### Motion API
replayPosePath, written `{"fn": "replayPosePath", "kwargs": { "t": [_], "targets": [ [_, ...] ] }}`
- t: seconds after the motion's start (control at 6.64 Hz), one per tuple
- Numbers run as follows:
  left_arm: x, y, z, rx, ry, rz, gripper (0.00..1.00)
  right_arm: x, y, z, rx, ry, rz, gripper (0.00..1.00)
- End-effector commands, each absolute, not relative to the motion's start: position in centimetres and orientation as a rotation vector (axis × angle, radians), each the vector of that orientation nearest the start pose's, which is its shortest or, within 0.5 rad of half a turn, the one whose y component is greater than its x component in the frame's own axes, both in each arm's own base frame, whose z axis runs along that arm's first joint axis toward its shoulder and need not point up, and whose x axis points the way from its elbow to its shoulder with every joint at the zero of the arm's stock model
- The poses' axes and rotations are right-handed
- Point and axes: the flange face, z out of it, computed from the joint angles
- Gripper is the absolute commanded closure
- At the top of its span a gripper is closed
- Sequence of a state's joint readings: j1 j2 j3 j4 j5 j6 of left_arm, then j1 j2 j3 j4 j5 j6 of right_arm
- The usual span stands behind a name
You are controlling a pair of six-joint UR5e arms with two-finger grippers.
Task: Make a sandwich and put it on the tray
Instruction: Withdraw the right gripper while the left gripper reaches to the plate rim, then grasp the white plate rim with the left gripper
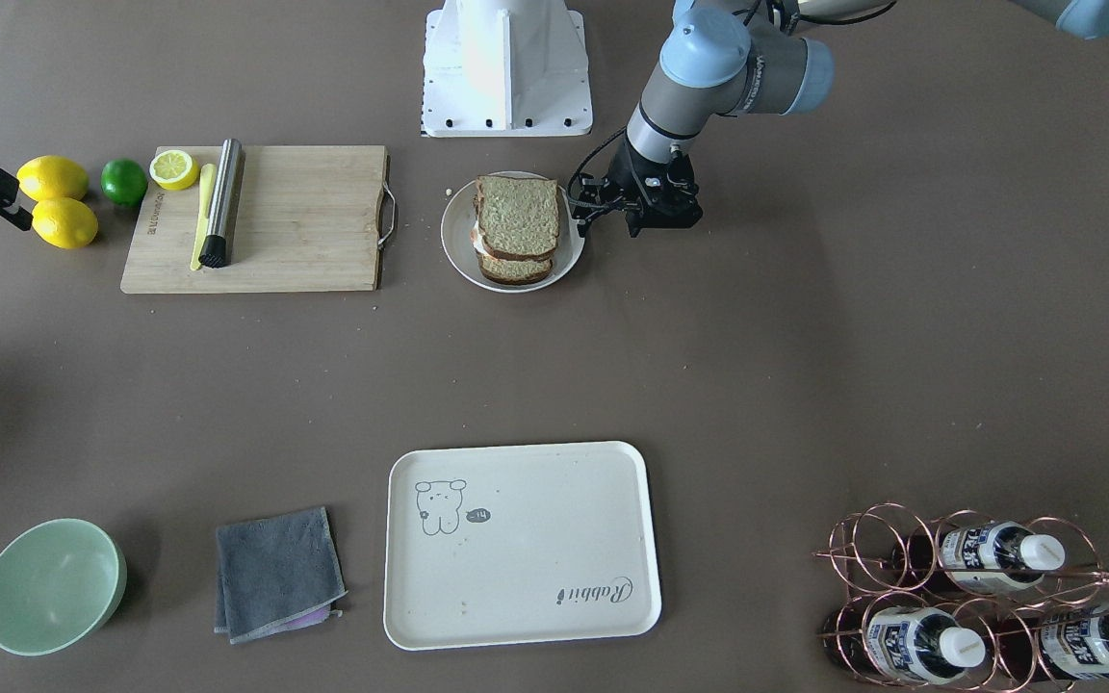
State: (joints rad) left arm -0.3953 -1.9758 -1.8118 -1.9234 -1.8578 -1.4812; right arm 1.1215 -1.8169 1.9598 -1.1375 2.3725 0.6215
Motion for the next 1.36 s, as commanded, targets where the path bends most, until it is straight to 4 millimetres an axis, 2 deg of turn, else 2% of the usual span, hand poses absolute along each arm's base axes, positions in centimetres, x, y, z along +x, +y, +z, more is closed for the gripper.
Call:
{"fn": "replayPosePath", "kwargs": {
  "t": [0.0, 0.45, 0.75, 0.9, 1.05, 1.21],
  "targets": [
    [54.3, -32.5, 29.4, -0.028, 1.054, -0.154, 0.32, -11.6, -39.0, 52.3, 0.072, -0.945, -0.064, 0.0],
    [54.7, -32.2, 29.5, -0.022, 1.083, -0.158, 0.38, -11.7, -38.9, 52.2, 0.074, -0.946, -0.067, 0.0],
    [54.7, -32.1, 29.3, -0.03, 1.087, -0.173, 0.52, -11.4, -39.0, 51.8, 0.081, -0.951, -0.063, 0.0],
    [55.1, -31.3, 29.1, -0.049, 1.089, -0.176, 0.61, -11.3, -39.0, 51.7, 0.08, -0.953, -0.06, 0.0],
    [55.1, -31.2, 28.8, -0.051, 1.108, -0.181, 0.83, -11.0, -39.0, 51.9, 0.08, -0.952, -0.053, 0.0],
    [55.1, -31.2, 29.0, -0.054, 1.115, -0.19, 1.0, -10.8, -38.6, 51.8, 0.08, -0.952, -0.053, 0.0]
  ]
}}
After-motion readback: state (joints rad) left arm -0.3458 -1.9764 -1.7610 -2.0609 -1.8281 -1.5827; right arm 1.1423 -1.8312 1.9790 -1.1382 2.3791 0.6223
